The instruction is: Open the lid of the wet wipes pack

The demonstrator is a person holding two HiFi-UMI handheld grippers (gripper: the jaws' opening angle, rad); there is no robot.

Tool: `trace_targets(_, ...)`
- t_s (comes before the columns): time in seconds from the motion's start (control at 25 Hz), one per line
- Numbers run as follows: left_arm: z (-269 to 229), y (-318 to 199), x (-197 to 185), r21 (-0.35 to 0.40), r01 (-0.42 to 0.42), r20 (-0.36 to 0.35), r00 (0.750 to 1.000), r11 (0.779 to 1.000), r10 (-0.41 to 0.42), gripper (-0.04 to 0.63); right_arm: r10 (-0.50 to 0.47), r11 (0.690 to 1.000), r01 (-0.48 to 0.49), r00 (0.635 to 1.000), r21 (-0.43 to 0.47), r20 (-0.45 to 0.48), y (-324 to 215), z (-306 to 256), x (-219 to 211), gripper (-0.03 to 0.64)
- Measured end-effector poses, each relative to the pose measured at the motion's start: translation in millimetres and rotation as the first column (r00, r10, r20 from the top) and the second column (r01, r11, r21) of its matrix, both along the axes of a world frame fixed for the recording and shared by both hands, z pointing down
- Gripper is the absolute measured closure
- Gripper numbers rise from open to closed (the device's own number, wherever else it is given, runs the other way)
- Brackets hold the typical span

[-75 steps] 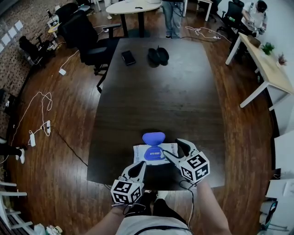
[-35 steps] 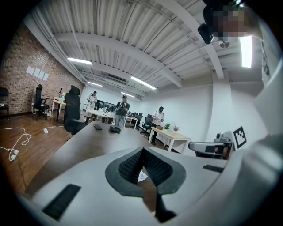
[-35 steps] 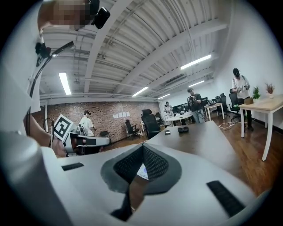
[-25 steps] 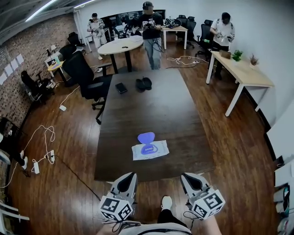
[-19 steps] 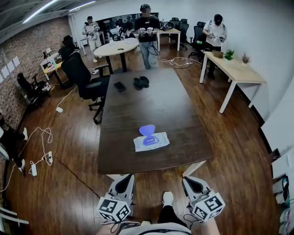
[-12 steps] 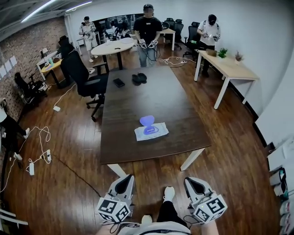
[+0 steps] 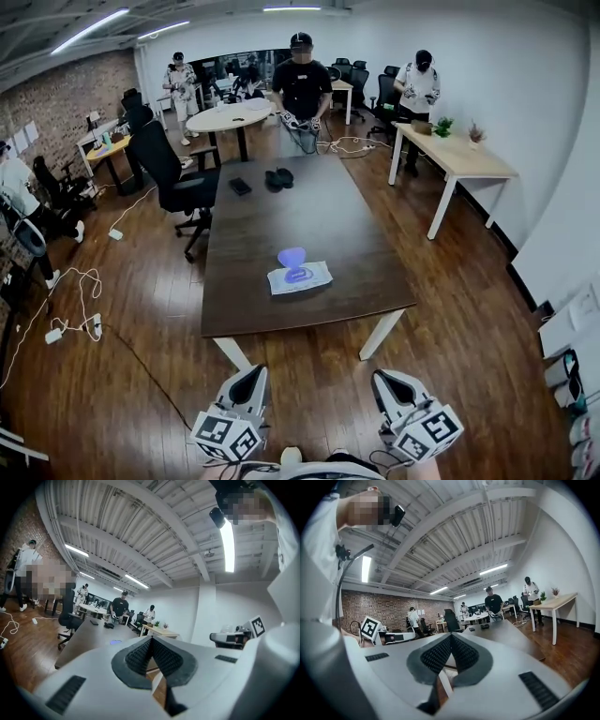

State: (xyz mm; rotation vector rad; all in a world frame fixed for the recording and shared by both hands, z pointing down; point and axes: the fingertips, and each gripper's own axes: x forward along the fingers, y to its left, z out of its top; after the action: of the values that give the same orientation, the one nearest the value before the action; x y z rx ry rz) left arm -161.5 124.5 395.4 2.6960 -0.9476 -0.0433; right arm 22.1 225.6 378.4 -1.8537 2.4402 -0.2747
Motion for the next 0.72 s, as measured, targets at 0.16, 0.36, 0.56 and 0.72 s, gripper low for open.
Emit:
trace_targets(0.16, -4.5, 16.6, 14.2, 0.007, 0.023, -0.006, 1.0, 1.0, -0.023, 0.594, -0.051, 0.999, 0.05, 0.997, -0.011, -0.065, 11.6, -4.7, 8.8, 0.609)
trace_targets(0.36, -10.6, 35.9, 33.2, 0.016, 0.037, -0.009, 0.999, 0.999, -0.037, 0.594, -0.088, 0.996, 0.088, 0.991, -0.001, -0.097, 30.3, -10.5, 23.4, 0.609)
trace_targets(0.56, -12.8, 48.8, 56.4, 0.021, 0.029, 0.005, 1.0, 0.999, -0.029, 0.594, -0.092, 0.996, 0.091, 0.991, -0.015, -0.098, 43.7, -1.0, 37.7, 0.609)
trace_targets(0.72, -13.4, 52.4, 65.6, 0.017, 0.024, 0.013, 1.0, 1.0, -0.024, 0.594, -0.088, 0.996, 0.085, 0.992, -0.031, -0.092, 48.6, 5.1, 45.8, 0.609)
